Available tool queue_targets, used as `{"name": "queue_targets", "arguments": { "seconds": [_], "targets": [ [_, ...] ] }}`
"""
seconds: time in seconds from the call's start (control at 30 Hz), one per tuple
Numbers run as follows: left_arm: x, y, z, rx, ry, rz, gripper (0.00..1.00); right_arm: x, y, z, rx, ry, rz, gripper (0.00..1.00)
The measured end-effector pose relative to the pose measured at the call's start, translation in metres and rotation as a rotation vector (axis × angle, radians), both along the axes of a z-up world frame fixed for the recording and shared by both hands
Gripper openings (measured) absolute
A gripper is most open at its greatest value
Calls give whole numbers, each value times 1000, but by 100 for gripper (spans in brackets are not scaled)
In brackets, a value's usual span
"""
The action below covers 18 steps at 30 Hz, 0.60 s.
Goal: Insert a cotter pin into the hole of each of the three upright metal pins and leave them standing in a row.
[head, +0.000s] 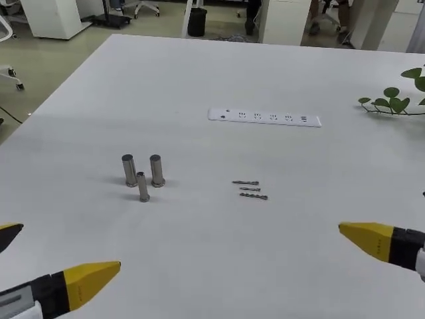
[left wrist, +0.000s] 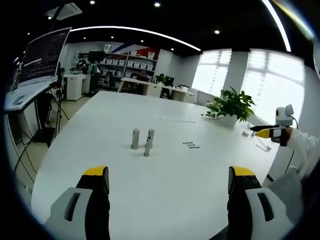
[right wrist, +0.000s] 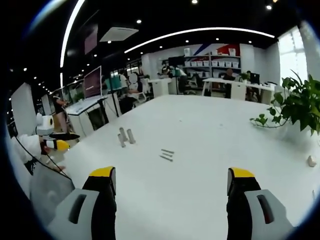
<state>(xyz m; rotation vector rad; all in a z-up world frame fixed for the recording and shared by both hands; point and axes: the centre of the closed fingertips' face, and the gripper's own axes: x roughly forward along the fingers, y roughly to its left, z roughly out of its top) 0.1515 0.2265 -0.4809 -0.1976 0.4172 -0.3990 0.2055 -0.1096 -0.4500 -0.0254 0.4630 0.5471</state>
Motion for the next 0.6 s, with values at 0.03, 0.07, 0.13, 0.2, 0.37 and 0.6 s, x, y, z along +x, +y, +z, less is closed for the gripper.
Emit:
{"name": "queue_targets", "arguments": {
  "seconds": [0.03,0.07,0.13,0.2,0.37,0.6],
  "targets": [
    [0,1,1,-5,-3,1,99,0,1,2,26,-2,-2,90],
    [1,-1,7,-37,-21,1,99,0,2,3,54,1,-4,91],
    [2,0,11,-47,-33,4,99,0,2,3,62,3,-5,91],
    [3,0,14,-43,-40,4,99,0,1,0,48,8,-5,91],
    [5,-2,17,-16,-44,-9,99,-2,0,-12,2,31,-8,92],
    [4,-5,12,17,-28,-31,99,-6,4,-22,-27,53,6,91]
  ]
}}
